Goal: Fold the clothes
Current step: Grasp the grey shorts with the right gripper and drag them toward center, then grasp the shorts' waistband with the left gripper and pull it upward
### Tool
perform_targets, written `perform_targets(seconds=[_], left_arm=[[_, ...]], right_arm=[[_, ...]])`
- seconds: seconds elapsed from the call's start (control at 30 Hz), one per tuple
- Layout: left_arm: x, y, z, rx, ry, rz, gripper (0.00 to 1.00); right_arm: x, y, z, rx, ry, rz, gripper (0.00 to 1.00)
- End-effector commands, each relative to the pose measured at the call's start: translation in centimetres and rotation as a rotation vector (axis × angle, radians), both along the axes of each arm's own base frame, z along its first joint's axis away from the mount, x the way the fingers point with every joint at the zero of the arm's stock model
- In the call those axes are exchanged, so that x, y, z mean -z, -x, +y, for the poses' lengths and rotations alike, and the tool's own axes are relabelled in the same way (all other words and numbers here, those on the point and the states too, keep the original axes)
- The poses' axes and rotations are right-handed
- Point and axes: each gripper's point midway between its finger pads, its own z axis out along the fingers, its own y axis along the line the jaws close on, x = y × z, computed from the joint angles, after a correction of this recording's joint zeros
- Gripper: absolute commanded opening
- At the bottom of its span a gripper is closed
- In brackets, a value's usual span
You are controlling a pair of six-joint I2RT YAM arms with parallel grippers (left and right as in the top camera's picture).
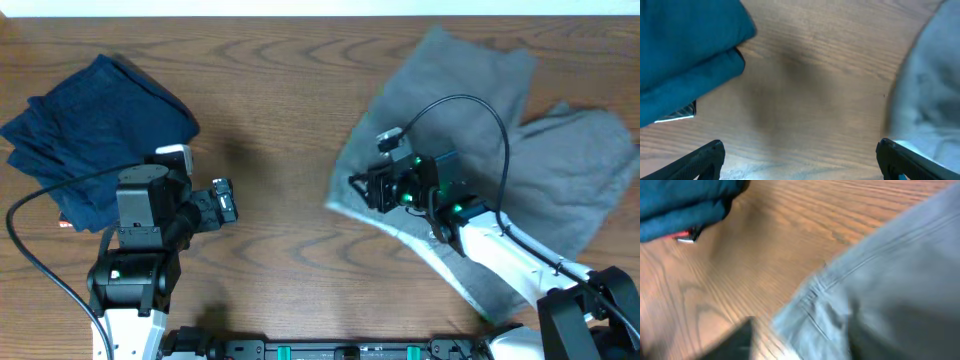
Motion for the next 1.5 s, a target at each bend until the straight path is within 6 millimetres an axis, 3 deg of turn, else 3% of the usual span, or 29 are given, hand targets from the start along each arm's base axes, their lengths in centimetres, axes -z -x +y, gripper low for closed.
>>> perform_targets(seconds=[0.0,0.13,0.23,0.33,0.47,0.73,0.9,1.17,1.27,1.4,1.47], left_arm=[[-0.7,-0.3,0.1,0.007,-0.011,-0.024,0.98],[-0.7,-0.3,0.1,-0.057,0.053,-0.013,0.98],[-0.6,-0.1,-0.6,-0.107,0.157,0.01,0.98],[-0.1,-0.1,-1.7,-0.138,0.276,0.051,0.98],[1.4,0.0,-4.3,-0.055,0.388,0.153,0.98],[7.5,-0.8,-9.4,0.065,0.431,0.406,0.98],[11.8,-1.2,-13.2,0.161,0.393,0.508,0.98],[17.2,-2.4,-17.7,0.278,0.362,0.534,0.98],[18.6,-2.4,-19.1,0.314,0.355,0.534,0.86],[19.2,-1.6,-20.6,0.361,0.342,0.539,0.49],[19.1,-1.5,-21.0,0.379,0.34,0.531,0.25]], right_arm=[[-1.4,-1.6,-1.6,0.061,0.004,-0.05,0.99],[-2.4,-2.6,-5.4,0.167,0.015,-0.044,0.99],[-1.8,-2.5,-10.6,0.335,0.106,0.018,0.99],[-0.4,-0.6,-16.9,0.542,0.272,0.113,0.99],[0.1,2.8,-22.0,0.697,0.397,0.222,0.99],[0.4,6.3,-24.5,0.775,0.439,0.33,0.99],[0.6,6.6,-24.6,0.791,0.432,0.351,0.99],[0.7,6.9,-24.6,0.789,0.435,0.361,0.99],[0.7,6.9,-24.6,0.789,0.435,0.361,0.99],[0.7,6.9,-24.6,0.789,0.435,0.361,0.99],[0.7,6.8,-24.6,0.79,0.435,0.36,0.99]])
